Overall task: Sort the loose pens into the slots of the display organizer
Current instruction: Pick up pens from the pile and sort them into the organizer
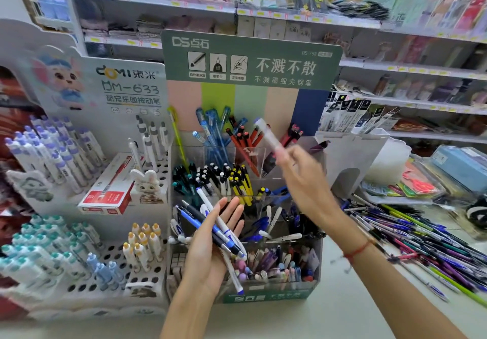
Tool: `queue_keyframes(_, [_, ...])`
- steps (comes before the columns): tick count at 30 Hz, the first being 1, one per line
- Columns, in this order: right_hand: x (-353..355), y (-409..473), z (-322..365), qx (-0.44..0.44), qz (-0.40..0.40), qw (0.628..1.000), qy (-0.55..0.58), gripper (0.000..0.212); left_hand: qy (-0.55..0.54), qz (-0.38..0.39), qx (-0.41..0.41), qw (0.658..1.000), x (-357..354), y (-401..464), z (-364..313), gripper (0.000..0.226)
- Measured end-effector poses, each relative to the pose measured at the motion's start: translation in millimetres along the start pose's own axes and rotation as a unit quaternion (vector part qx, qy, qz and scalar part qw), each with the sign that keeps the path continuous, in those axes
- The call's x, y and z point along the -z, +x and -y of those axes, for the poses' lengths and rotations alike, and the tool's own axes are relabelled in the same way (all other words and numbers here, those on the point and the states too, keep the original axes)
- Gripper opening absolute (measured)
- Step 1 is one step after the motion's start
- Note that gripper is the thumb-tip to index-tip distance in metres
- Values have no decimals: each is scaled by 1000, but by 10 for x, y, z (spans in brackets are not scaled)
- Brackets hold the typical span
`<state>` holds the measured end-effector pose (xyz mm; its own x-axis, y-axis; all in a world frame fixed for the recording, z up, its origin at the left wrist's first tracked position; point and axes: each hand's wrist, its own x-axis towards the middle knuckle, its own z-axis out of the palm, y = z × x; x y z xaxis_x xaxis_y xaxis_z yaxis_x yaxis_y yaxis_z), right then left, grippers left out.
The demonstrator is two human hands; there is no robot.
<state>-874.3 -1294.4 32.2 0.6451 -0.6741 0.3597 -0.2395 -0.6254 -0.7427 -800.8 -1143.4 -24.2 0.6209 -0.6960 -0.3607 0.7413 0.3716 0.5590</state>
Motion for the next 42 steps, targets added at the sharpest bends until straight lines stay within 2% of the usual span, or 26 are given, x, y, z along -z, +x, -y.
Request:
queue_keyframes(2, [-102,-316,60,-68,154,986,-9,26,3,-16,3,1000,36,27,29,26])
queue_keyframes(3, [-153,-441,51,-84,191,978,-12,24,8,-24,0,1000,52,33,43,28])
queue_keyframes(5, [-254,-615,33,-86,195,977,5,22,15,-26,-11,999,86,30,69,31])
queue_keyframes(10, [-454,-732,-2,-85,56,993,54,22,22,-13,-16,1000,107,-28,121,29])
queue_keyframes(12, [-504,-753,6,-85,38,993,70,21,20,-12,-23,999,93,-56,139,27])
queue_keyframes(17, [-595,-826,-51,-100,141,977,123,14,40,-14,-61,997,119,-102,140,22])
queue_keyframes(21, [-532,-881,-67,-205,276,923,173,20,83,-16,-94,992,207,-132,85,26])
queue_keyframes(23, [-564,-911,-65,-244,305,898,202,21,92,-8,-96,991,229,-137,88,23])
queue_keyframes(27, [-555,-880,-58,-228,282,906,219,18,139,3,-100,985,301,-151,93,23])
queue_keyframes(32, [-463,-813,-89,-202,213,930,222,12,223,10,-109,969,402,-177,54,30])
queue_keyframes(36, [-511,-810,-41,-136,124,953,242,10,215,-13,-99,972,401,-145,34,30])
queue_keyframes(39, [-563,-794,14,-87,42,962,254,11,161,-34,-67,984,381,-171,48,27])
queue_keyframes(42, [-674,-796,81,-83,22,959,272,16,134,-43,-36,989,352,-206,84,38])
